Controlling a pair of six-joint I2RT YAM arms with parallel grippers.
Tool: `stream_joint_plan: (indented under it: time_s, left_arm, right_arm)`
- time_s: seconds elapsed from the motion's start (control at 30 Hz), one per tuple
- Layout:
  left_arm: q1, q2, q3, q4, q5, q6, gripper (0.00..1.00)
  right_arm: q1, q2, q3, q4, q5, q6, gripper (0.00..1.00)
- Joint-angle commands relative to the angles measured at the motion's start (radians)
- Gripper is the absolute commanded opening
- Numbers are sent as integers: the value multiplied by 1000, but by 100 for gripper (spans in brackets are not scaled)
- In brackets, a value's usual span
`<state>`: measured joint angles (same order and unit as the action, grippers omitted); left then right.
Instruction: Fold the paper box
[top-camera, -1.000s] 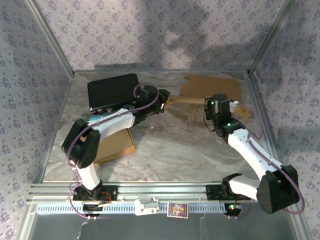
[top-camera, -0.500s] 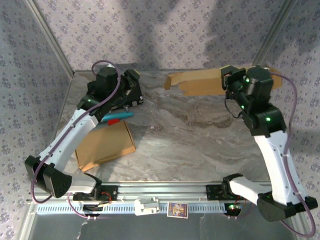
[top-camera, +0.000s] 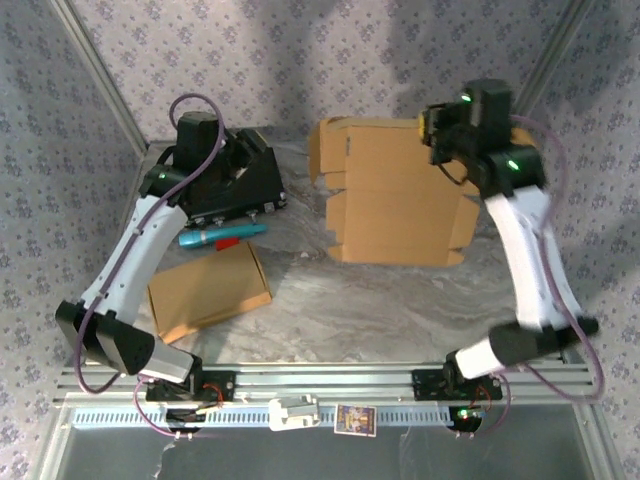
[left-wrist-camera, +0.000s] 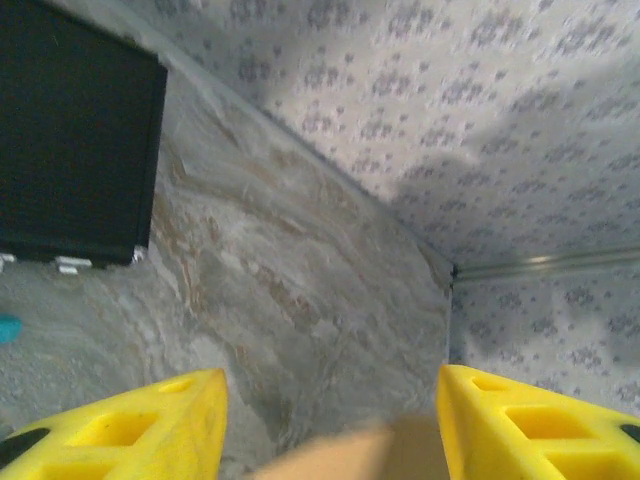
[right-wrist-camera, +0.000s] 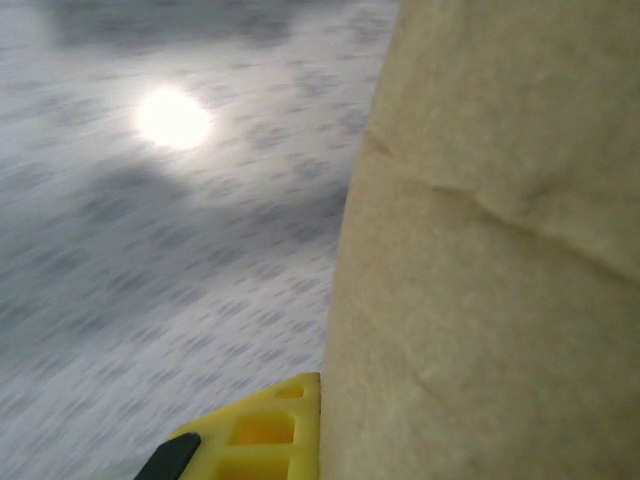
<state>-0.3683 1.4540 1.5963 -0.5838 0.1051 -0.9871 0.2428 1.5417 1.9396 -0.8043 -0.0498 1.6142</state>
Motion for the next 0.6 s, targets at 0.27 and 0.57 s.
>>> stream_joint_plan:
  time_s: [0.27, 0.57]
  left_arm:
    - [-90, 162, 156, 6, 121, -63, 58]
    - [-139, 433, 379, 104, 154, -111, 58]
  right_arm:
    - [-28, 281, 59, -12, -114, 3, 0]
    - [-42, 229, -88, 66, -136, 3, 0]
